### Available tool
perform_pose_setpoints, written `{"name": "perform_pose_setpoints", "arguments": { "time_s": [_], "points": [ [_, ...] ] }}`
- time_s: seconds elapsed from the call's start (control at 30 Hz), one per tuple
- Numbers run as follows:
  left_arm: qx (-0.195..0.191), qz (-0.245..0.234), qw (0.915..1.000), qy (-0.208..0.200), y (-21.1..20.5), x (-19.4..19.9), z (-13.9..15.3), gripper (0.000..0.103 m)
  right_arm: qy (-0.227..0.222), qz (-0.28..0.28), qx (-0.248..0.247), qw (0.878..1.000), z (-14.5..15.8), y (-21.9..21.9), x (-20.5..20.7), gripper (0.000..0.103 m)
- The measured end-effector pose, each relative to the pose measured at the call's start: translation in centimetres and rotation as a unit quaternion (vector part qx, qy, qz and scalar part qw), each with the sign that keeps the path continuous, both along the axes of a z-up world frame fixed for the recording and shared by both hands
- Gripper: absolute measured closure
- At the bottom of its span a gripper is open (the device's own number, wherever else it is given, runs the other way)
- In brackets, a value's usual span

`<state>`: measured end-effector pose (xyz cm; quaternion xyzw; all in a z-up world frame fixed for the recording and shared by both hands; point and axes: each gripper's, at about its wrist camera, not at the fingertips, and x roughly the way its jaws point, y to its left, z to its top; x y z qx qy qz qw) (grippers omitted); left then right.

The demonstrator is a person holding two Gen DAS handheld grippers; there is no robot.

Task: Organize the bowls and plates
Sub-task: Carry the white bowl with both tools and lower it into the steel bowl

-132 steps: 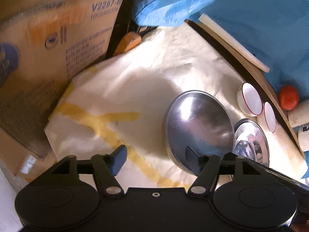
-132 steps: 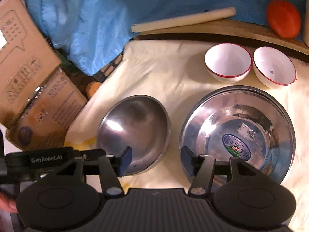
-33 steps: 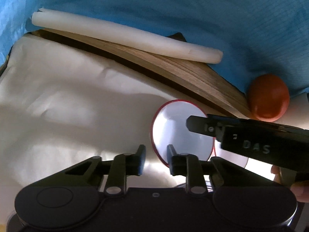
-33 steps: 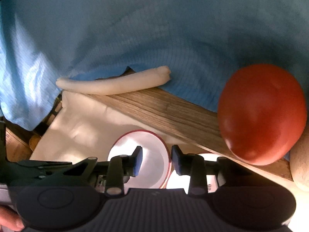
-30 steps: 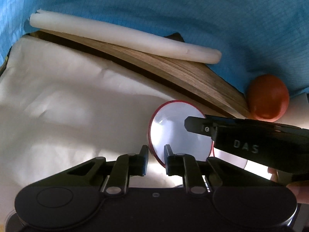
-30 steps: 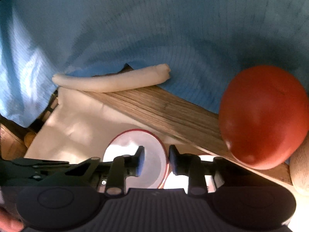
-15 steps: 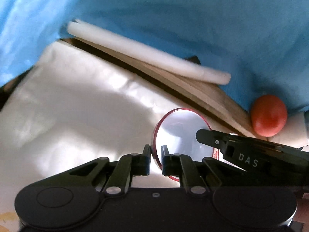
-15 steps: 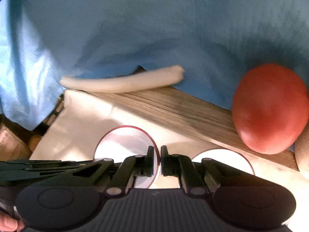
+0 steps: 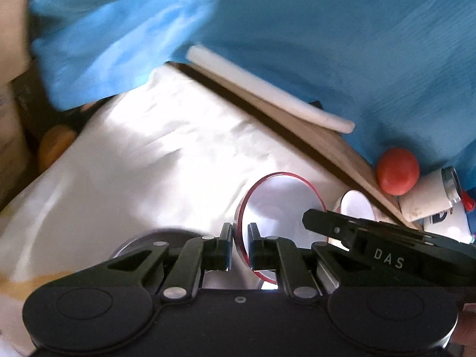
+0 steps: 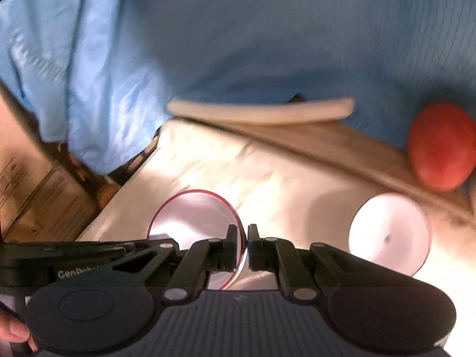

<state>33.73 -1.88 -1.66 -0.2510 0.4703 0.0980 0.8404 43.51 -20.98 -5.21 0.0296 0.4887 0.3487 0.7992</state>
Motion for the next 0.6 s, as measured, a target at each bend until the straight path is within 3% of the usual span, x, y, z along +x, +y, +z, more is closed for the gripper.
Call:
{"name": "perform_pose_setpoints", "arguments": {
  "time_s": [0.3,0.6],
  "points": [
    [-0.002,0.023,0.9996,0.016,2.1,-4.4,-0.3,0.093,0.016,0.035,0.002,0.999,-0.2,3.1,-3.9,0.096],
    [-0.006,0.026,0.9983,0.051,3.1,-6.4,-1.7,0.093,0.033,0.051,-0.024,0.998,-1.4,4.9,-6.3,0.096]
  ]
}}
